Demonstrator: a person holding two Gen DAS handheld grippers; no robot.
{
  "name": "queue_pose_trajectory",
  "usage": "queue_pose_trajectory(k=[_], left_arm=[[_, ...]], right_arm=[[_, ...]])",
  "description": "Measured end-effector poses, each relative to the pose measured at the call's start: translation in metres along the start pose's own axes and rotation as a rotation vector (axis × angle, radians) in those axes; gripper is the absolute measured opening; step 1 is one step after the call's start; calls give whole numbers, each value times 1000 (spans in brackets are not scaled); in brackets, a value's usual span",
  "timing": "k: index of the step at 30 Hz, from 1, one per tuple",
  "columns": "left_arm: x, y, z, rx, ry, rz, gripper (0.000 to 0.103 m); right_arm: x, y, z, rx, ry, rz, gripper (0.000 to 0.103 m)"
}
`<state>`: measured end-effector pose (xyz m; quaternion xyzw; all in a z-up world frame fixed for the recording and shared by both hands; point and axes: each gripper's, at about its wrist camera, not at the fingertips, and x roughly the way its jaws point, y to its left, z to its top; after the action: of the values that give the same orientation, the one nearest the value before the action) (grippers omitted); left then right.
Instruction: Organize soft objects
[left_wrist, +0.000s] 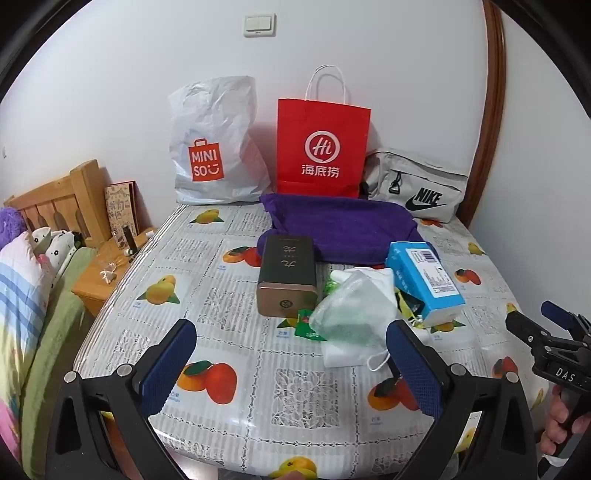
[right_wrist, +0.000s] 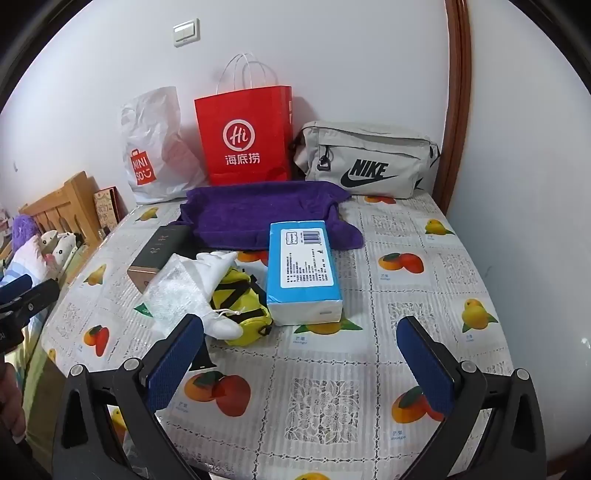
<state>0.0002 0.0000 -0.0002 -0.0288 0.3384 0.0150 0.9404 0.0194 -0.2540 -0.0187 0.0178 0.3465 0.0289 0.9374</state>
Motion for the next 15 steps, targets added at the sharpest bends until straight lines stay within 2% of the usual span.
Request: queue_pose_trajectory(k=[5, 6, 15], left_arm=[[3, 1, 1, -8, 9, 21, 103], [-3, -4, 1, 14, -11, 13, 103], [-14, -6, 0, 3, -21, 4, 103]], right_arm=[[-1, 1, 0, 1, -1, -9, 103], [-4, 2, 1, 1, -1, -10, 103], [-11, 3, 2, -7, 3, 5, 103]])
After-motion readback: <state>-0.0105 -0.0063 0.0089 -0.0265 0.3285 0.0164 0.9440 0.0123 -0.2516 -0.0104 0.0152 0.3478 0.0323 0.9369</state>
